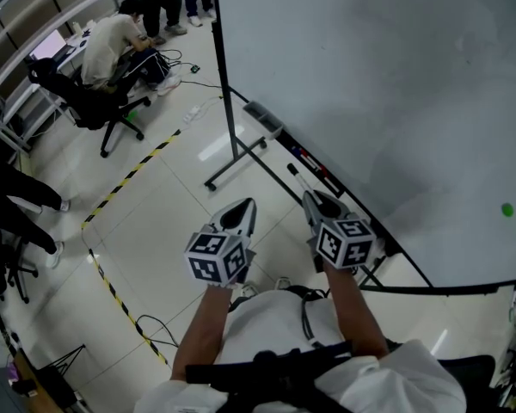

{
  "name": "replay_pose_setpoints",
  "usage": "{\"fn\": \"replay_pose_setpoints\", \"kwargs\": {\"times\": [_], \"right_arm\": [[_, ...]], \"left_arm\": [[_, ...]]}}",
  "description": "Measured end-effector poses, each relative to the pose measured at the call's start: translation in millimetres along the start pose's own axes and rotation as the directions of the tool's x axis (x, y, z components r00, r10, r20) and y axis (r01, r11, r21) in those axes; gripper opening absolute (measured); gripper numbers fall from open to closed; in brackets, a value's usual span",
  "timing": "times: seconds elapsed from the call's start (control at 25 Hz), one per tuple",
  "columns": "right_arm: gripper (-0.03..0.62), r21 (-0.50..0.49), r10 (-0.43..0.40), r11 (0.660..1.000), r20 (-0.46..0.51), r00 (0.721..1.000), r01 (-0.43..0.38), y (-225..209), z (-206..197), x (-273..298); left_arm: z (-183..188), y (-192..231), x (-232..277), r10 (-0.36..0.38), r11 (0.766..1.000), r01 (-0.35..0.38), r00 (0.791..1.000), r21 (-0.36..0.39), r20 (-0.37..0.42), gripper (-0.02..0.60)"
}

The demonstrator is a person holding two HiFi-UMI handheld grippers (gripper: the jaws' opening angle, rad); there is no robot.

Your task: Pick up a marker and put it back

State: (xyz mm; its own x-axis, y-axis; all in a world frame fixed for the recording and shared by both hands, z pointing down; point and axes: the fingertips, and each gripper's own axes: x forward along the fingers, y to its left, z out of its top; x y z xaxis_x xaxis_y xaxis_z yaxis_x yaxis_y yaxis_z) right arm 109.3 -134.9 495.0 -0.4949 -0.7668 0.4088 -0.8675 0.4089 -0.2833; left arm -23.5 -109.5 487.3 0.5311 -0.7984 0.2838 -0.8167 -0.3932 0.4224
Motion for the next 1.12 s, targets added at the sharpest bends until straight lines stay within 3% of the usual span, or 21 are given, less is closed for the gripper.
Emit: {"fn": "replay_pose_setpoints", "kwargs": {"times": [0.6,1.12], "right_arm": [[0.083,-0.022,-0.046,0.999,0.018,0.999,0.046,-1,7,18],[0.083,-0.045,-0.014,0.999,0.028,1.000,0.016,-25,53,109]], "left_arm": [[-7,18,-10,-0.017,0.999,0.018,0.999,0.026,-0.044,-0.003],[34,58,44,0.005,0.998,-0.003,0.999,0.069,-0.037,-0.003]]}}
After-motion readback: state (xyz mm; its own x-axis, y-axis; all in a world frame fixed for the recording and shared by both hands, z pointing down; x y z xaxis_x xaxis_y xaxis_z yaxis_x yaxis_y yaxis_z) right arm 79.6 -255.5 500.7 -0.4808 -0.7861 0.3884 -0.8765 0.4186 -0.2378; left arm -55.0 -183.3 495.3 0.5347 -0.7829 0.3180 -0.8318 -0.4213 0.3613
